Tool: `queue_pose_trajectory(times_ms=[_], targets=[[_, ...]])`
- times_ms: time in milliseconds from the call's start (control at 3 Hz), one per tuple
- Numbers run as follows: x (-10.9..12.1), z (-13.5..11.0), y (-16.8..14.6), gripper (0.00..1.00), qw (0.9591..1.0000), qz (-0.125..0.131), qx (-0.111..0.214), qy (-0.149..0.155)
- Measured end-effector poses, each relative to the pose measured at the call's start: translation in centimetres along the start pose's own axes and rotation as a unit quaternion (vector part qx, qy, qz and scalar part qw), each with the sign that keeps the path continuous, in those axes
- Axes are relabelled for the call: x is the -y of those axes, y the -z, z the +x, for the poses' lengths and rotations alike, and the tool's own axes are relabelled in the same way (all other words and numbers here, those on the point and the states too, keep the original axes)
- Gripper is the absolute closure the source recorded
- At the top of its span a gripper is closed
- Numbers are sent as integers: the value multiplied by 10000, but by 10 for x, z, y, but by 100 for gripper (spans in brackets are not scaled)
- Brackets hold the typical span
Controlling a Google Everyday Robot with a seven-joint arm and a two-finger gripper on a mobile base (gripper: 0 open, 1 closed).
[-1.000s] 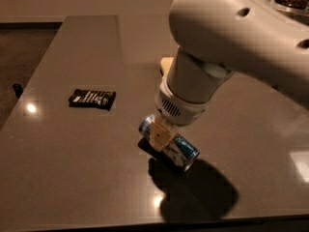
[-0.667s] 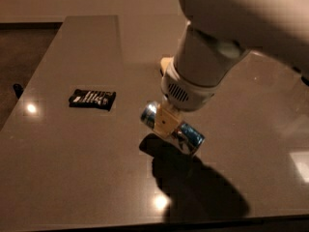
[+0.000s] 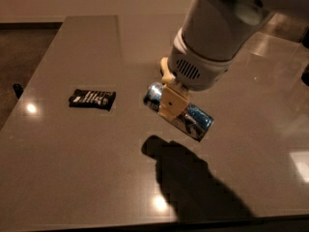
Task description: Pick redbull can
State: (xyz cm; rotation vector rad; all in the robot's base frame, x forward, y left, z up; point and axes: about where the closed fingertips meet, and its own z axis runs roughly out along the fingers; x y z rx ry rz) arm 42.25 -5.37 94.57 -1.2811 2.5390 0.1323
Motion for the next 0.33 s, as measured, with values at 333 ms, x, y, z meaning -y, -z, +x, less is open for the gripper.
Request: queue_pose_trajectory(times_ms=[333], targets=[[0,-2,7,100,10000,50,36,30]])
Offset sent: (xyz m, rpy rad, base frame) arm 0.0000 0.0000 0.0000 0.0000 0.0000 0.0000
